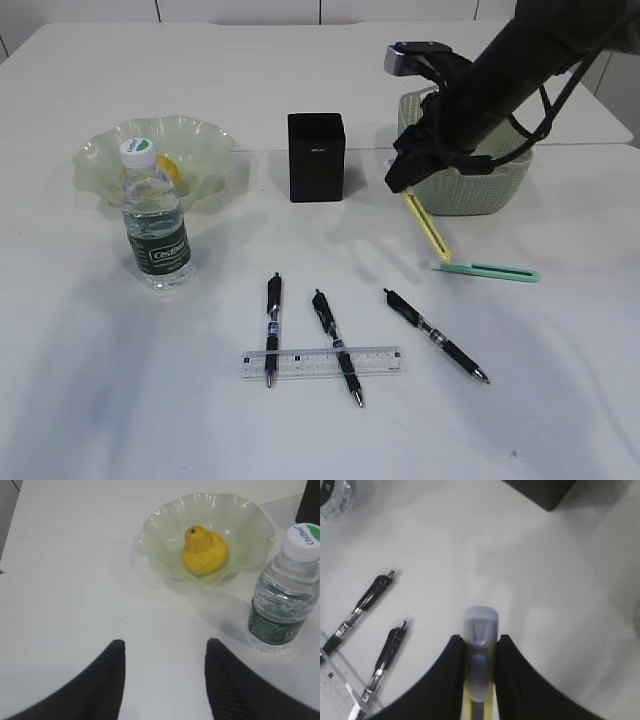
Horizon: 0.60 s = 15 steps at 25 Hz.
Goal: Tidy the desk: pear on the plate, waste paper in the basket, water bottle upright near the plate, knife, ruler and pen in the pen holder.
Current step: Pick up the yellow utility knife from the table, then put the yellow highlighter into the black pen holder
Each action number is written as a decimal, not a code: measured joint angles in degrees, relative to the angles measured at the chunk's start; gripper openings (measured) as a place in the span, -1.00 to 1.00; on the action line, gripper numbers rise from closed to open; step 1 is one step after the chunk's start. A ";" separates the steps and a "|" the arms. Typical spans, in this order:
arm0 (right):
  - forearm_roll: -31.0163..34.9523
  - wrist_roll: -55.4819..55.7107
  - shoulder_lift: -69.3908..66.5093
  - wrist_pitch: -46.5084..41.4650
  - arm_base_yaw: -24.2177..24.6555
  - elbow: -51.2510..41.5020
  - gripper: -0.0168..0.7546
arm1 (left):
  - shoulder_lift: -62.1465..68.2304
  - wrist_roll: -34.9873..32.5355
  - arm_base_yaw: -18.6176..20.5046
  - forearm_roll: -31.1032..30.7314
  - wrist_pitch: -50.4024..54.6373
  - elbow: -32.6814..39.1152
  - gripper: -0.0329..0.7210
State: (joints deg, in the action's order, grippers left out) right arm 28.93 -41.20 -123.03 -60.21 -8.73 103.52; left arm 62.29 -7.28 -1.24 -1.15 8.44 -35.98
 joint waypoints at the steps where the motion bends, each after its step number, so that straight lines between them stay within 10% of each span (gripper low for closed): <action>1: 0.86 -0.65 0.00 0.64 0.00 0.29 -0.63 | 0.00 0.00 0.00 0.00 0.00 0.00 0.05; 15: 18.11 -16.67 -0.02 14.64 0.00 2.04 -0.63 | 0.00 0.00 0.00 0.00 -3.16 0.00 0.04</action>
State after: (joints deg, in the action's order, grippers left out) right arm 47.04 -57.87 -123.05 -45.57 -8.73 105.56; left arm 62.29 -7.28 -1.24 -1.15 5.28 -35.98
